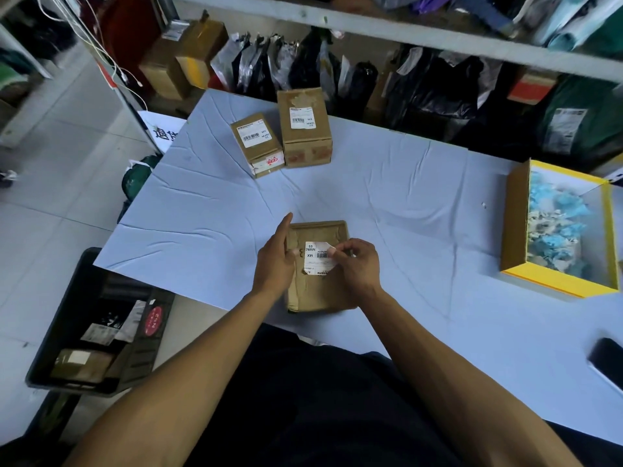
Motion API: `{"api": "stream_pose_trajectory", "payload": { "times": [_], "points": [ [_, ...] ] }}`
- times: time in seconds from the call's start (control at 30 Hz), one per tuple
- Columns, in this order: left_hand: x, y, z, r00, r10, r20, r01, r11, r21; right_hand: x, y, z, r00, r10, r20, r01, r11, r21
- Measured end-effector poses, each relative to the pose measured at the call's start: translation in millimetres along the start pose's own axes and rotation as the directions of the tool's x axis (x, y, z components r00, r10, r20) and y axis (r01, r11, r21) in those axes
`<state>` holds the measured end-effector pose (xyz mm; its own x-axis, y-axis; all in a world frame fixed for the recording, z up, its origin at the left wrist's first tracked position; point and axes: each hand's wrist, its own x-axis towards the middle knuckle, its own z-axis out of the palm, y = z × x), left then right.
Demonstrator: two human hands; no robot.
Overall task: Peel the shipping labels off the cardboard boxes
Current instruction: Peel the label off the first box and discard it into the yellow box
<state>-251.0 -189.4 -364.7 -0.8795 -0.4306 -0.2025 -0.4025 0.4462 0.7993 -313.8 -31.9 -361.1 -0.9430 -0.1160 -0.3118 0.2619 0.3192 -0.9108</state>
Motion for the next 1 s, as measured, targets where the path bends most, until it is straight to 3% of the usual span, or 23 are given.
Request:
{"api": "stream_pose_trajectory", "payload": {
  "times": [0.67, 1.0],
  "points": [
    [2.3, -0.2, -4.6, 0.999, 0.038, 0.003, -0.038, 0.999, 0.01, -2.4, 0.6, 2.6, 0.998, 0.06, 0.012, -0.061, 0.997, 0.041],
    [2.4, -3.1, -4.6, 1.0, -0.012, 0.025, 0.012, 1.0, 0.005, -2.5, 1.1, 1.9, 0.996, 0.084, 0.01, -0.085, 0.996, 0.035]
  ]
}}
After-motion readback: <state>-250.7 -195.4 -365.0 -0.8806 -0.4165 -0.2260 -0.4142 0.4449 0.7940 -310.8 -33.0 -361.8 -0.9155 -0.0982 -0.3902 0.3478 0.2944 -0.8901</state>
